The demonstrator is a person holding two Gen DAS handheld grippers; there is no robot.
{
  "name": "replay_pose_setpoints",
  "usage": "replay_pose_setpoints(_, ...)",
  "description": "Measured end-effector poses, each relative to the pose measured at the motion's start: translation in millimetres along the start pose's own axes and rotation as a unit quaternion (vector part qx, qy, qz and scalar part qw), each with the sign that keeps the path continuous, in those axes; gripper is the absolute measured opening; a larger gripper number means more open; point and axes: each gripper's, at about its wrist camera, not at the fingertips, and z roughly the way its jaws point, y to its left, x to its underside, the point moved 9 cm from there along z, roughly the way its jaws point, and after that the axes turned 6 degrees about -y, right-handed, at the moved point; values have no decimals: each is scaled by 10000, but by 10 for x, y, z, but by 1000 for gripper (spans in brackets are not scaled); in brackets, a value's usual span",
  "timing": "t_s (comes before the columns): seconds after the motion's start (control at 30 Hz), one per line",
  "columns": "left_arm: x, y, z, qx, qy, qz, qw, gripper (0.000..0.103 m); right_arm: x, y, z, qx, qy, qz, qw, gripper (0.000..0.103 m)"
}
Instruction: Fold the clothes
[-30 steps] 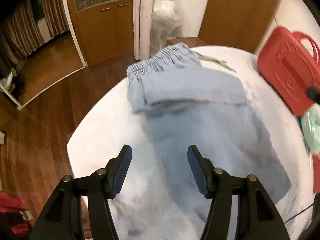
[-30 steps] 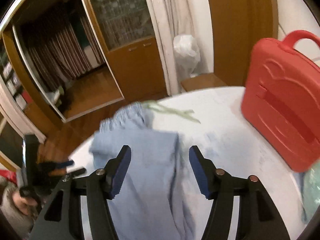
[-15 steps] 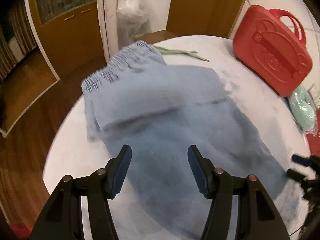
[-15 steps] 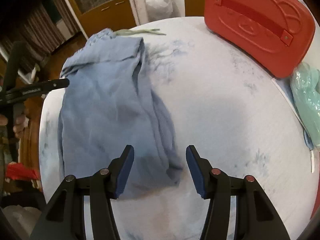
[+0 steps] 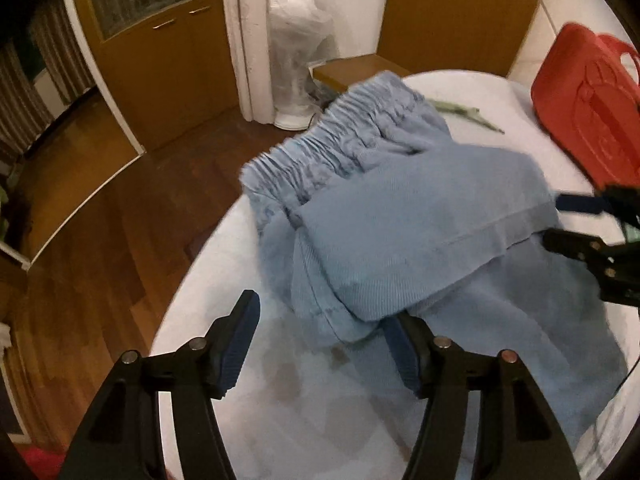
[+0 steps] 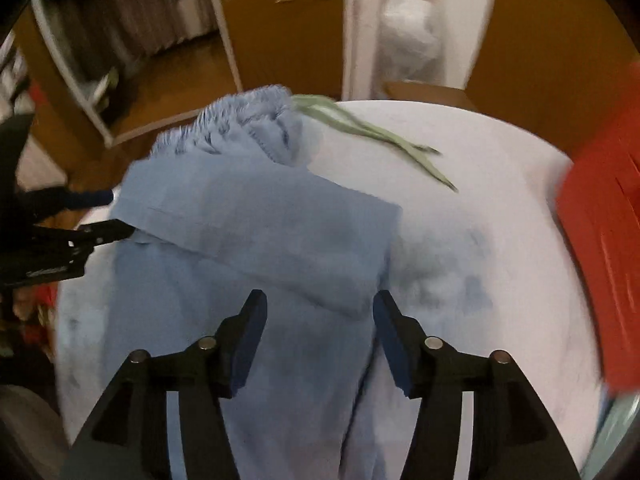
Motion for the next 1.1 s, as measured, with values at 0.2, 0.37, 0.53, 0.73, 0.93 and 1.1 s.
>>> replay_pose_setpoints(0.2,-117,3,3,465,-96,-368,9982,24,-199,144,357,151,294,-1007,9944,17)
replay_pose_setpoints(0.37,-486,353,-202,-80,-721,-827,9939,24,-939,-1,75,323,-687,-866,9934,15)
replay_pose_setpoints(0.53,-634,461,-165,-92,-549,-994,9935,34,-1221,-108,122,512,-732,-639,9939,24)
replay_pose_setpoints(0.73,-505,95,-193,262,-463,-597,9968,52,-1038,-116,-252,131,-935,-395,9947,44)
replay_pose_setpoints(0.93,-451,-132,-185,389,-388,-316,9980,58,-765,-110,-192,-26,-582,-289,9979,46)
replay_pose_setpoints(1.1,-355,-155,-18,502,-135,-337,9981,58,-539,-152,-119,-163,-422,-73,9989,46)
